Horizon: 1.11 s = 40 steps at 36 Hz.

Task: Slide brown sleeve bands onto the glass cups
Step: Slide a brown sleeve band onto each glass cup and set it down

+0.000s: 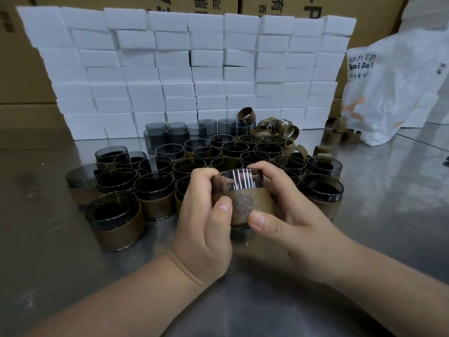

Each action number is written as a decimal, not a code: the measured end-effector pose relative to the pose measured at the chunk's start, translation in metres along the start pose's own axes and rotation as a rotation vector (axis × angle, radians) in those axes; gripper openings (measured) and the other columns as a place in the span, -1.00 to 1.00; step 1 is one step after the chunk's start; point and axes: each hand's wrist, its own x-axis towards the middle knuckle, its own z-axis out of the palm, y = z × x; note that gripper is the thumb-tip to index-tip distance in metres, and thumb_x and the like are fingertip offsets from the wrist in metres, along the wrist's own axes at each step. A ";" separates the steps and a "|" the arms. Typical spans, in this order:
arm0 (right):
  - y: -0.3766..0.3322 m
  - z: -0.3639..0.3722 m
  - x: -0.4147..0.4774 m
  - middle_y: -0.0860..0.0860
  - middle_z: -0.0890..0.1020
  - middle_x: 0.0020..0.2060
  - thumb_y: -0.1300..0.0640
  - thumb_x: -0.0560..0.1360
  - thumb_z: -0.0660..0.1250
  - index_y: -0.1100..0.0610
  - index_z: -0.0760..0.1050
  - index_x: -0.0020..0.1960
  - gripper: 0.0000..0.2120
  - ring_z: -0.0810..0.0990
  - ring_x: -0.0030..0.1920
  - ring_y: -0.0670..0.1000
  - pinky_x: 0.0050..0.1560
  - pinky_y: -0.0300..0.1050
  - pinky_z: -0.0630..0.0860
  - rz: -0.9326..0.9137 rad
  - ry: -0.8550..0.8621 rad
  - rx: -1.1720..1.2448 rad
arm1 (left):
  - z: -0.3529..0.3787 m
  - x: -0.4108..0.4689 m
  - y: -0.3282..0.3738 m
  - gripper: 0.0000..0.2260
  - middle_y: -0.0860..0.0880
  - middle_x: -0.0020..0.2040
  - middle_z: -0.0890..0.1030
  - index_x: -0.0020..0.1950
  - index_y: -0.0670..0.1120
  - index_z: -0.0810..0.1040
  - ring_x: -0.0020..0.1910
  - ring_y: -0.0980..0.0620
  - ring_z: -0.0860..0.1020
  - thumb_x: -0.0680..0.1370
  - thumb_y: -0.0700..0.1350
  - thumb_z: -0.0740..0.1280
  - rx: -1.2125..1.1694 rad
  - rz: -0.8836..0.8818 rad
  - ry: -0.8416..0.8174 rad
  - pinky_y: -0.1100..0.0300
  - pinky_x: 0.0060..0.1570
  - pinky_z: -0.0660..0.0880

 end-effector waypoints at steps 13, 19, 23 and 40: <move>0.000 0.001 -0.002 -0.12 0.51 -0.02 0.23 0.33 0.30 0.03 0.33 0.16 -0.58 0.51 -0.04 -0.22 -0.03 -0.34 0.47 0.033 0.050 0.061 | -0.002 0.002 0.001 -0.78 -0.08 -0.31 0.46 -0.17 -0.10 0.36 -0.33 0.05 0.41 0.44 0.02 0.05 -0.025 0.008 -0.034 0.23 -0.32 0.35; 0.000 0.001 -0.003 -0.31 0.55 -0.16 0.23 0.33 0.30 0.03 0.35 0.12 -0.61 0.52 -0.10 -0.27 -0.09 -0.38 0.46 0.027 0.061 0.084 | -0.003 0.002 0.002 -0.78 -0.05 -0.33 0.44 -0.20 -0.12 0.35 -0.35 0.11 0.39 0.45 0.00 0.04 0.011 0.032 -0.034 0.31 -0.32 0.32; 0.000 0.002 -0.003 -0.29 0.55 -0.16 0.23 0.33 0.30 0.04 0.36 0.12 -0.62 0.52 -0.11 -0.25 -0.09 -0.36 0.47 0.021 0.068 0.087 | -0.004 0.002 0.003 -0.79 -0.03 -0.35 0.43 -0.21 -0.12 0.34 -0.36 0.13 0.38 0.45 -0.01 0.04 0.019 0.037 -0.035 0.34 -0.33 0.31; 0.004 0.002 -0.001 -0.27 0.55 -0.17 0.05 0.29 0.39 0.00 0.41 0.07 -0.63 0.51 -0.11 -0.24 -0.10 -0.34 0.47 -0.003 0.090 0.061 | -0.003 0.003 0.004 -0.79 0.01 -0.36 0.40 -0.24 -0.10 0.33 -0.37 0.14 0.37 0.48 -0.02 0.04 -0.014 0.027 -0.044 0.33 -0.34 0.30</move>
